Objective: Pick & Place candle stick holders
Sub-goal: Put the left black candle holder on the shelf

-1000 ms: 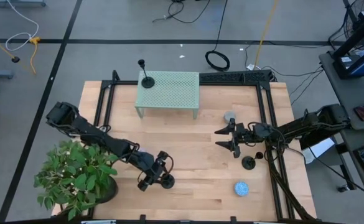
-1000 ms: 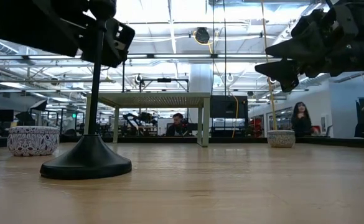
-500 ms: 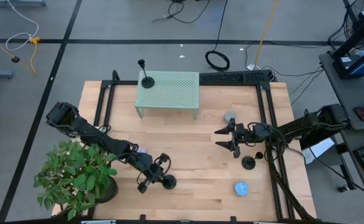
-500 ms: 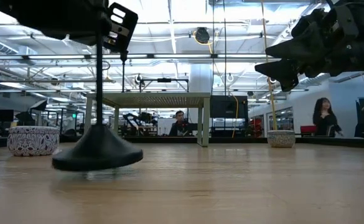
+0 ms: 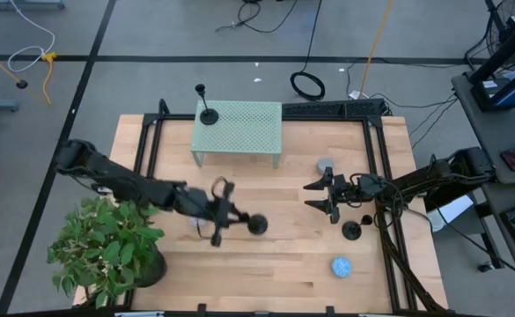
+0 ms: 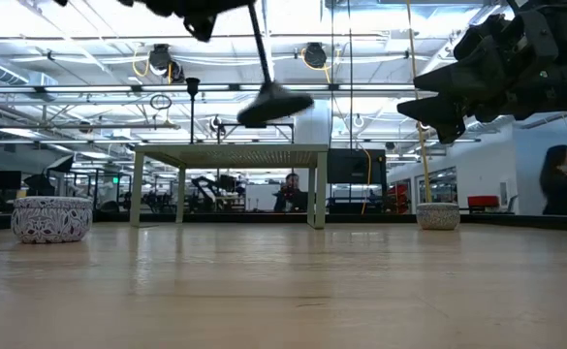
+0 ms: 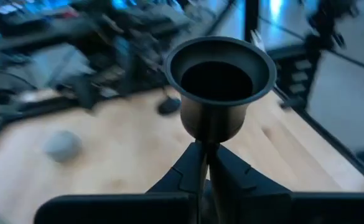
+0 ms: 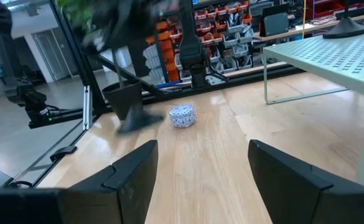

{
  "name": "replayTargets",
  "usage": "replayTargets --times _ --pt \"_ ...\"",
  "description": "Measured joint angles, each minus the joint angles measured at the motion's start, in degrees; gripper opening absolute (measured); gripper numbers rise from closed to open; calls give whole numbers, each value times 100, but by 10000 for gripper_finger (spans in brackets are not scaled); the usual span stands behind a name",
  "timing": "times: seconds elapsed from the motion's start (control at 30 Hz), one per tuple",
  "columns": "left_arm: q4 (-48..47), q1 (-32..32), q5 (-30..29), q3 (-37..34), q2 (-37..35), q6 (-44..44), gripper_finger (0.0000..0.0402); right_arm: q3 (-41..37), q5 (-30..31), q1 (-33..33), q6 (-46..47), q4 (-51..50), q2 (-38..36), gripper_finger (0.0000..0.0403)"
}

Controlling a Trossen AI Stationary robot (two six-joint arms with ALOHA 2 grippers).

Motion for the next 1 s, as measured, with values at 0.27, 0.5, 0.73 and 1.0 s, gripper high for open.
replayTargets --times 0.27,0.5,0.73,1.0 --pt "-558 1346 -101 -9 -1414 -214 12 2 623 -7 -4 -49 0 242" --pt "-547 2730 -256 -9 -1658 -248 10 2 1058 -28 -158 -59 0 242" --pt "3 3636 -258 -15 -1181 -525 10 2 1073 -28 -321 -30 0 242" --pt "602 3987 -942 -6 -567 -454 10 2 1051 -28 -321 -62 0 242"
